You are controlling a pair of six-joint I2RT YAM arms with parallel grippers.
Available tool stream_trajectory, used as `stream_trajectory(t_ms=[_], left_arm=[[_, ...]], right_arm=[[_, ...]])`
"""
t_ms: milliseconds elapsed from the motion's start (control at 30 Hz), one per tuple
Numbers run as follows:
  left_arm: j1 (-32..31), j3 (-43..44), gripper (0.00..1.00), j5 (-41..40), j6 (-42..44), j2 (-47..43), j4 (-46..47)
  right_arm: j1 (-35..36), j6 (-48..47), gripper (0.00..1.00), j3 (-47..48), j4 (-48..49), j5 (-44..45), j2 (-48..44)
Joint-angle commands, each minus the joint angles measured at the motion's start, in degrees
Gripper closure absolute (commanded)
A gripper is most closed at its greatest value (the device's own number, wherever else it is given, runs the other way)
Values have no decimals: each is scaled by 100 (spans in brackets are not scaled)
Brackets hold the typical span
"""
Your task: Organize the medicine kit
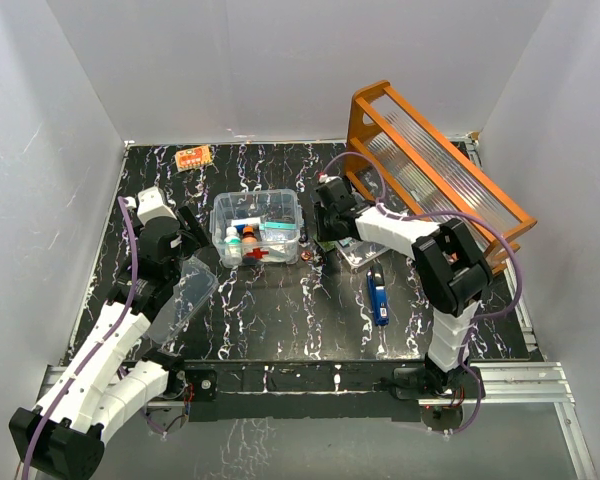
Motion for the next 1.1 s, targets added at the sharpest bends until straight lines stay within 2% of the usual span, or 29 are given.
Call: stream_trajectory(t_ms=[0, 200, 533, 1067], left_arm=[[26, -24, 30, -65, 24, -60, 57], [25, -18, 30, -60, 33, -46, 70], [22, -13, 30, -57, 33, -28, 56], [23, -28, 30, -31, 16, -42, 52]], right_arm=[[37, 386, 79, 521, 544, 320, 102], [33, 534, 81, 762, 731, 477, 383], [56, 596, 82, 1072, 412, 645, 877], [330, 993, 81, -271, -337, 884, -54]])
